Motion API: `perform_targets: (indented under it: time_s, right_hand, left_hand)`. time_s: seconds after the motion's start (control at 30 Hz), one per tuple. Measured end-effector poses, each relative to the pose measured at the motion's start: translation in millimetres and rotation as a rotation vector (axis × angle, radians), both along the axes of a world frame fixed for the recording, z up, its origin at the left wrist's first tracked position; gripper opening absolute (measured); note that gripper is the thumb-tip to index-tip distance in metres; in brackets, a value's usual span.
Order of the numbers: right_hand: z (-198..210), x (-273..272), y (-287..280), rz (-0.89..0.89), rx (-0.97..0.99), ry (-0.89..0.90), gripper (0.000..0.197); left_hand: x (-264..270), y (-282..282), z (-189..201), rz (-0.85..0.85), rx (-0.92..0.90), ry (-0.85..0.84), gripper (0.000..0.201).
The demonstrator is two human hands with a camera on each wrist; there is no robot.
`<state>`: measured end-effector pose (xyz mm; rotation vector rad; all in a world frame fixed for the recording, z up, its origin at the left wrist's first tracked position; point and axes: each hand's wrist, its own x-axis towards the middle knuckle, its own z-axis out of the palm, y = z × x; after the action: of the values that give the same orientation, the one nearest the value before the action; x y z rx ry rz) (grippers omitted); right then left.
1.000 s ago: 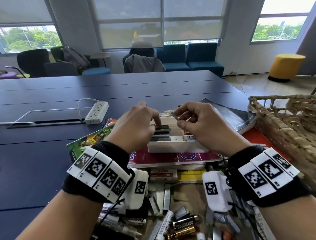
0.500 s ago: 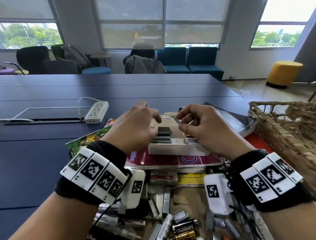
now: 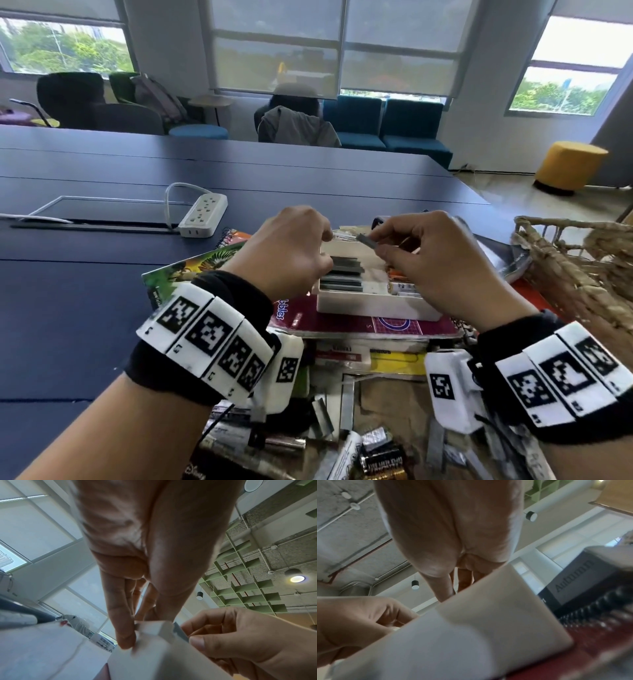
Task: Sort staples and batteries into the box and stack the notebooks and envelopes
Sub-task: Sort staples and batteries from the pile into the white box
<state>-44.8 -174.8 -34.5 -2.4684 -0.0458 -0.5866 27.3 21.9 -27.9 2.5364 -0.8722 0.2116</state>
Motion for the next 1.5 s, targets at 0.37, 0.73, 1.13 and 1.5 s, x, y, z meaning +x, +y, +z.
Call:
perform_targets:
  time_s: [0.37, 0.73, 1.13, 1.5]
  right_hand:
    - [-2.1, 10.5, 11.8, 0.02, -0.086, 0.042, 0.014]
    - [-7.4, 15.4, 10.6, 0.073, 0.012, 0.077, 0.023]
    - [-5.7, 9.1, 11.1, 0.051, -0.038, 0.108, 0.023]
    - [-1.5, 1.3, 13.2, 0.04, -0.008, 0.197, 0.039]
  left_hand:
    - [0.3, -1.9, -1.0, -0.009, 0.015, -0.01, 0.032]
    - [0.7, -3.9, 0.1, -0.011, 0.028, -0.016, 0.03]
    - [-1.8, -3.4, 2.7, -0.011, 0.036, -0.024, 0.031]
    - [-4.3, -3.8, 3.5, -0.026, 0.028, -0.03, 0.03]
